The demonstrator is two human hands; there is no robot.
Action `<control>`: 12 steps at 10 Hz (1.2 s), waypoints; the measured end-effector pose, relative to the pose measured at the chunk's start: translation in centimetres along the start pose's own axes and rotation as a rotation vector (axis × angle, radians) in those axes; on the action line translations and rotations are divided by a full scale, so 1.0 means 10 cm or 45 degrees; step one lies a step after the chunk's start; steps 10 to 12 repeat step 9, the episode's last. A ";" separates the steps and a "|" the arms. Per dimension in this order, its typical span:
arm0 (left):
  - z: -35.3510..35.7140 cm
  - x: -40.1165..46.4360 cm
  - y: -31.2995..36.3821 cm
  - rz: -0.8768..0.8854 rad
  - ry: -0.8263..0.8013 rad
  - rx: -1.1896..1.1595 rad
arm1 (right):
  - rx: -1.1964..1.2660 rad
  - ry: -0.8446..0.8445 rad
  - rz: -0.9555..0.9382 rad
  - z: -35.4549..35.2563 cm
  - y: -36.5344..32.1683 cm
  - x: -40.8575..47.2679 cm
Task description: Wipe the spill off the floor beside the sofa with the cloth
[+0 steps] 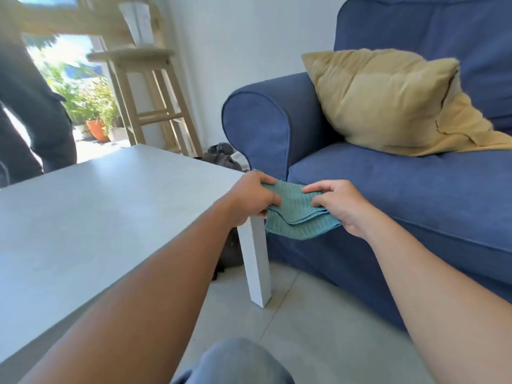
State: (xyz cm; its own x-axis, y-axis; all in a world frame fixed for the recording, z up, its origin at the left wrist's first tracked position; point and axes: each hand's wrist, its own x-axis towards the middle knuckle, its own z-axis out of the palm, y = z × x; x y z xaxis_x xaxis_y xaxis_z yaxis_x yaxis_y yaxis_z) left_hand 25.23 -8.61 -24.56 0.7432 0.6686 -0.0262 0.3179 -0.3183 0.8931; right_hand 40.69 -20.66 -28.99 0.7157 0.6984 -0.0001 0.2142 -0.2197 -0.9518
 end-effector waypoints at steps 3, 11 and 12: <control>-1.48 -0.63 0.13 -0.206 0.326 -0.027 | -0.142 -0.495 -0.321 1.01 -1.30 0.15; -2.41 -0.99 -0.76 -0.430 0.583 1.060 | -0.700 -0.424 -0.686 2.37 -1.62 -0.03; -2.41 -0.99 -0.76 -0.430 0.583 1.060 | -0.700 -0.424 -0.686 2.37 -1.62 -0.03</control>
